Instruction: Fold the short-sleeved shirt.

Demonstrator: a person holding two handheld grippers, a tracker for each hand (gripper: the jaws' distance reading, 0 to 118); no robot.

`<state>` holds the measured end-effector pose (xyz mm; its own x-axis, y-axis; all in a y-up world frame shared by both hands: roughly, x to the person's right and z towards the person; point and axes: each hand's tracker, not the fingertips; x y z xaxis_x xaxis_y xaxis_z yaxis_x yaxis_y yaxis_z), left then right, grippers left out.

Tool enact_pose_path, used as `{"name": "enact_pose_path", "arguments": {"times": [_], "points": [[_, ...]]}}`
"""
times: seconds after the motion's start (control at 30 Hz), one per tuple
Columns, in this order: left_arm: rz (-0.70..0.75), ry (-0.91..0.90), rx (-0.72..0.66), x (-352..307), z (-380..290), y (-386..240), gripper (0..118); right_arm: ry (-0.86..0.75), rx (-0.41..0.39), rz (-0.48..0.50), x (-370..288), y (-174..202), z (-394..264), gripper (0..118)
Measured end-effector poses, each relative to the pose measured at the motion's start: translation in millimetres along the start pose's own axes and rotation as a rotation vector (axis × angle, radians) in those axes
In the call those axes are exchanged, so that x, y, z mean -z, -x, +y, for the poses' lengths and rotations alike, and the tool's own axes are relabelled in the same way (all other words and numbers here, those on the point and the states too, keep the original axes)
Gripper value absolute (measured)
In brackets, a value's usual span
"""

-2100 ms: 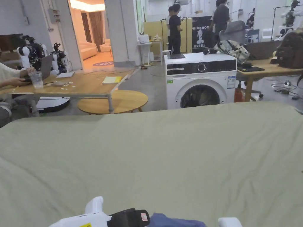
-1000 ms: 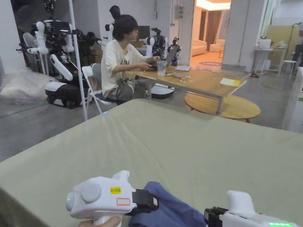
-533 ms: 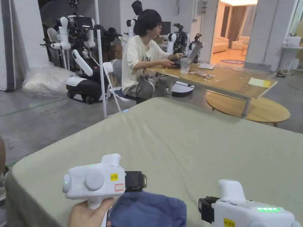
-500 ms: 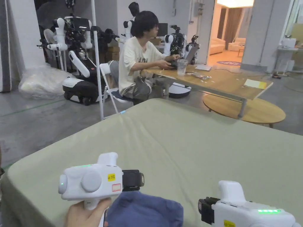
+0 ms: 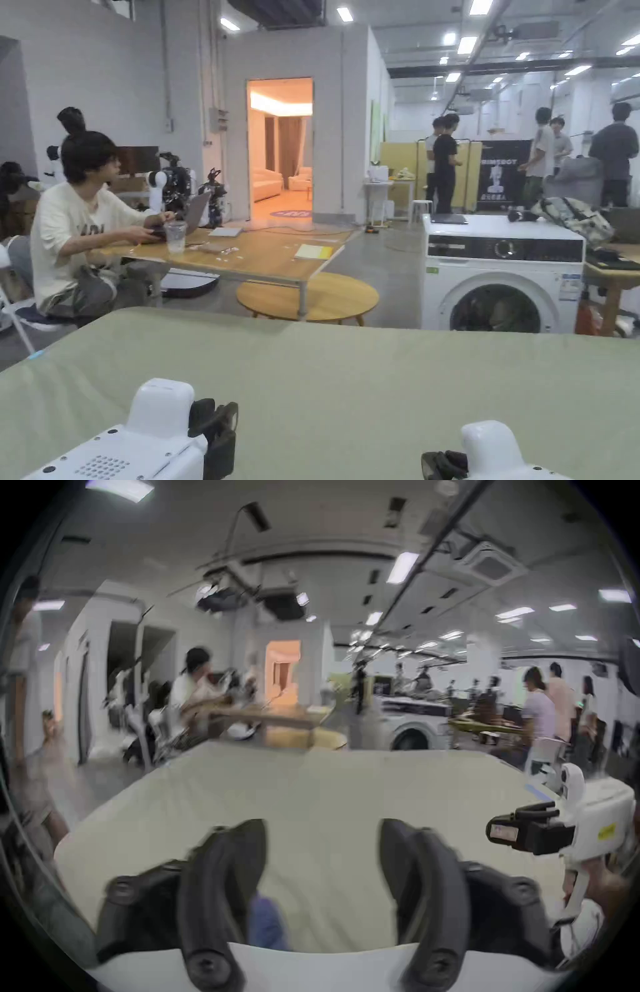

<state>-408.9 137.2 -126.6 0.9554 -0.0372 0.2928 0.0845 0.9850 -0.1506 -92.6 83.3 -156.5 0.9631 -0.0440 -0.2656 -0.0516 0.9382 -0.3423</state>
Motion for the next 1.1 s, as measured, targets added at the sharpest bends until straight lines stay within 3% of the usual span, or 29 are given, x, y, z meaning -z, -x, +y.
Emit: {"name": "enact_pose_path", "arguments": {"times": [0.07,0.13,0.23,0.37,0.77,0.87,0.9,0.93,0.97,1.0,1.07,1.1], "points": [[-0.054,-0.027,-0.029,1,2,-39,19,-0.037,0.009,-0.096,-33,-31,-4,0],[-0.096,-0.078,-0.107,0,0,-62,0,-0.064,0.019,-0.177,-59,-51,-9,0],[-0.113,-0.069,-0.053,3,-1,-88,0,-0.075,0.008,-0.208,-83,-65,-12,0],[-0.087,-0.080,0.048,-1,10,-101,0,-0.103,0.057,-0.218,-96,-72,-9,0],[-0.091,-0.089,0.010,-10,24,-91,0,-0.114,0.070,-0.201,-92,-58,-5,0],[-0.013,-0.061,0.015,-10,26,-91,0,-0.129,0.065,-0.207,-94,-55,-5,0],[-0.028,-0.072,0.011,-11,26,-90,0,-0.126,0.069,-0.205,-95,-54,-4,8],[-0.039,-0.088,-0.001,-15,26,-86,0,-0.119,0.073,-0.205,-95,-51,-4,26],[-0.046,-0.090,-0.017,-17,27,-85,14,-0.118,0.074,-0.205,-96,-49,-4,53],[-0.046,-0.082,-0.030,-18,28,-85,35,-0.125,0.070,-0.203,-98,-50,-5,71],[-0.043,-0.091,-0.044,-23,29,-86,96,-0.151,0.057,-0.224,-99,-43,-8,104],[-0.038,-0.102,-0.049,-27,29,-88,106,-0.163,0.056,-0.230,-100,-40,-10,111]]}}
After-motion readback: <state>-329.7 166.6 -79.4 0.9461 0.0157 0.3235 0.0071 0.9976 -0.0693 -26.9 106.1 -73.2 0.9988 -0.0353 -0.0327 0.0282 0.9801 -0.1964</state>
